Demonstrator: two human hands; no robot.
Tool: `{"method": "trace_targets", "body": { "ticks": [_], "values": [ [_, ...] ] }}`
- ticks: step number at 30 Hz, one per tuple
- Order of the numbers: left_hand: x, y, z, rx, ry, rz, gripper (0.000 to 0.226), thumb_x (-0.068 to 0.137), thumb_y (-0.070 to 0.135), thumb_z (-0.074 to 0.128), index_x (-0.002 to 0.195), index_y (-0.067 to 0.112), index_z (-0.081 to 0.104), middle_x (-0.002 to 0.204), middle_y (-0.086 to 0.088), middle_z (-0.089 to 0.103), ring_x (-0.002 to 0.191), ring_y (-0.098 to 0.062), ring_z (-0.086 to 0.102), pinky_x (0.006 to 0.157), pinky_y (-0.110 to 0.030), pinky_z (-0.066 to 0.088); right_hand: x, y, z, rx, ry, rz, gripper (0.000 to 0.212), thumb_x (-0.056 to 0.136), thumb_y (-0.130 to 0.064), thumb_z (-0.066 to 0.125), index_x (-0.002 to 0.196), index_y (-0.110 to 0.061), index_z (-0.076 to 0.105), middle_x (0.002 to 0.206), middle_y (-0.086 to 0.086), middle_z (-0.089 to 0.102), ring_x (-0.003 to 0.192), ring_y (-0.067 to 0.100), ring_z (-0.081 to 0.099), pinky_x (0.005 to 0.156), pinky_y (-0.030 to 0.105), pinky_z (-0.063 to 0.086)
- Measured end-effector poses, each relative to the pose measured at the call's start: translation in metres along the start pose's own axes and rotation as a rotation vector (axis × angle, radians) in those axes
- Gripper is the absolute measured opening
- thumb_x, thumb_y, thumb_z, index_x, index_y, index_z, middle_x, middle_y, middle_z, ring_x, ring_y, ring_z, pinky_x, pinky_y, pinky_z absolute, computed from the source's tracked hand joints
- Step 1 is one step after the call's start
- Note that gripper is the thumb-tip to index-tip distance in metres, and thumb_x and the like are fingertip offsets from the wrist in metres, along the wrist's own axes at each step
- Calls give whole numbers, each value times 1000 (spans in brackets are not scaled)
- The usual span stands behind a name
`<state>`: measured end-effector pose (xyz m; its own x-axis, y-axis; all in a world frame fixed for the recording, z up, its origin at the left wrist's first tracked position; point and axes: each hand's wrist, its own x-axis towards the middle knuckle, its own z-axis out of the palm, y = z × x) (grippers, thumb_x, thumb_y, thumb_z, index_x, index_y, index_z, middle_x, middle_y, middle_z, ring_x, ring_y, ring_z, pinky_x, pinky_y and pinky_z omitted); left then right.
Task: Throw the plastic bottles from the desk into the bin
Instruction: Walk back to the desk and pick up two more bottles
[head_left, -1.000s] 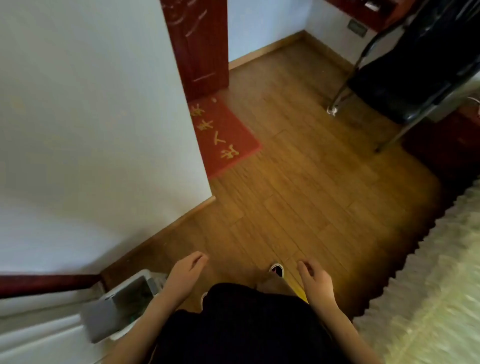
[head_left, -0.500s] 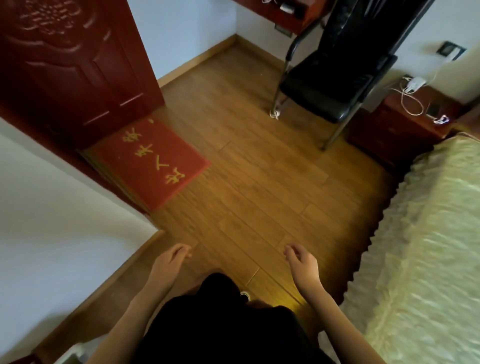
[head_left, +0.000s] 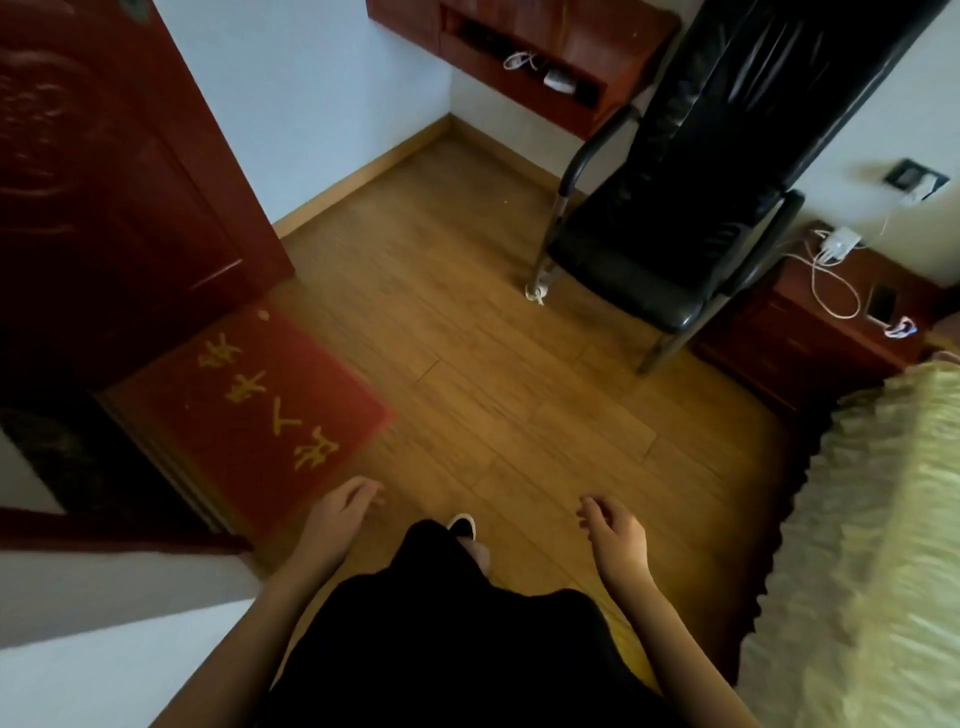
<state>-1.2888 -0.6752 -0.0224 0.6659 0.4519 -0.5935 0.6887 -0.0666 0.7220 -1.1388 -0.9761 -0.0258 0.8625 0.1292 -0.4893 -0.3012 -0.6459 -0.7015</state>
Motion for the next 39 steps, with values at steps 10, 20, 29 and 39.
{"method": "trace_targets", "body": {
  "ticks": [10,20,29,39],
  "values": [
    [199,173,-35,-18,-33,90,23,100,32,43,93,28,66,94,2,70,88,-17,66,80,-36,51,175,-113,-21,-19,21,64,17,99,-29,50,100,-21,65,91,-3,69,85,12,64,69,27,48],
    [382,279,-40,-168,105,-22,24,100,17,45,90,17,66,91,-9,70,86,-26,66,74,-28,51,426,-269,-21,-67,-107,49,25,99,-29,49,90,-15,67,87,5,69,81,23,66,71,37,53],
    [513,373,-98,-259,219,-64,24,100,14,43,88,14,64,87,-10,66,78,-22,58,67,-28,45,594,-451,-9,-55,-170,-160,21,98,-29,51,98,-18,68,89,0,69,84,14,65,75,30,54],
    [723,486,-196,-120,116,48,27,100,14,43,83,17,63,84,-5,65,78,-21,59,66,-24,45,735,-571,57,59,-122,-14,20,99,-29,51,95,-18,68,90,3,69,87,19,65,77,35,52]
  ]
}}
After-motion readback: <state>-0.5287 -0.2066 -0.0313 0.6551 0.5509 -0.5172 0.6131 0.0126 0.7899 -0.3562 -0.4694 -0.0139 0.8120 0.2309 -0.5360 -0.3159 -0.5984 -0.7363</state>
